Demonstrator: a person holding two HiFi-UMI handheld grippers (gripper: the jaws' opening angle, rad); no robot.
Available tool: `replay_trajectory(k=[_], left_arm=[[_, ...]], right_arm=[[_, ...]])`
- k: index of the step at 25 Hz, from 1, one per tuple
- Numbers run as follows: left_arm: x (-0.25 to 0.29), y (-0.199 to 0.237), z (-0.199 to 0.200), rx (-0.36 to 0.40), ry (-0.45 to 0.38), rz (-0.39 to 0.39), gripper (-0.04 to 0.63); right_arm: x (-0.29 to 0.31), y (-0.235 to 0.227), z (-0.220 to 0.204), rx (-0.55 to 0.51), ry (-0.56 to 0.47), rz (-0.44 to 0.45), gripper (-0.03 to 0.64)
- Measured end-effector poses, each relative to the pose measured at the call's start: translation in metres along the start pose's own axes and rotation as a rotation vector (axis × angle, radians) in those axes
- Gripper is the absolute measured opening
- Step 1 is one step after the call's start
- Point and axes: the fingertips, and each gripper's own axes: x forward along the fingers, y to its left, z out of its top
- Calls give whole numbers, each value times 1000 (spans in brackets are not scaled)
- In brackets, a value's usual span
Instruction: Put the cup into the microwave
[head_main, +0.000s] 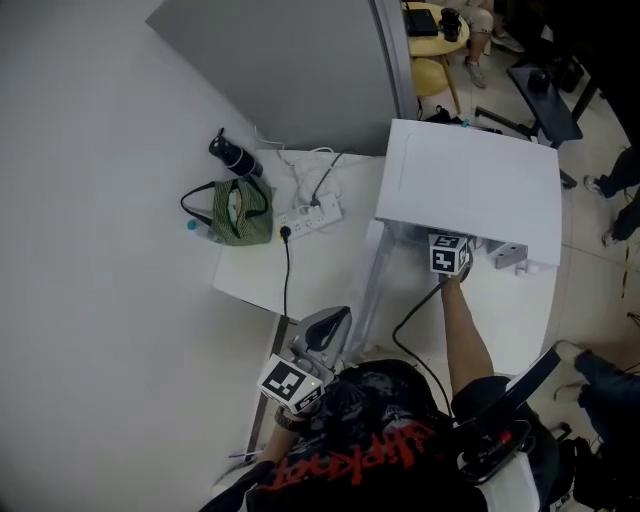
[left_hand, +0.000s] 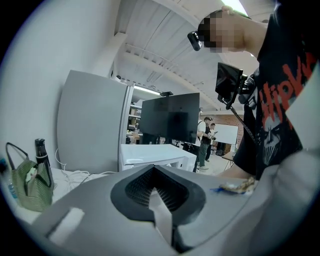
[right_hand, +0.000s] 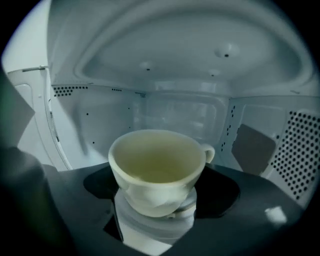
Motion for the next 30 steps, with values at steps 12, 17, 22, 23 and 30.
replay_trajectory(k=[12, 17, 22, 23, 30], left_arm=[[1, -19, 12, 4, -70, -214, 3], [7, -40, 3, 42, -46, -335, 3], [12, -60, -6, 30, -35, -439, 3], [14, -63, -6, 31, -33, -455, 3], [14, -94, 4, 71, -78, -633, 3]], right_arm=[[-184, 23, -37, 67, -49, -27, 446], [-277, 33, -23, 36, -87, -29, 447], [-347, 43, 6, 2, -148, -31, 448], [-358, 42, 11, -4, -159, -39, 448], [-419, 35, 25, -106, -177, -138, 448]])
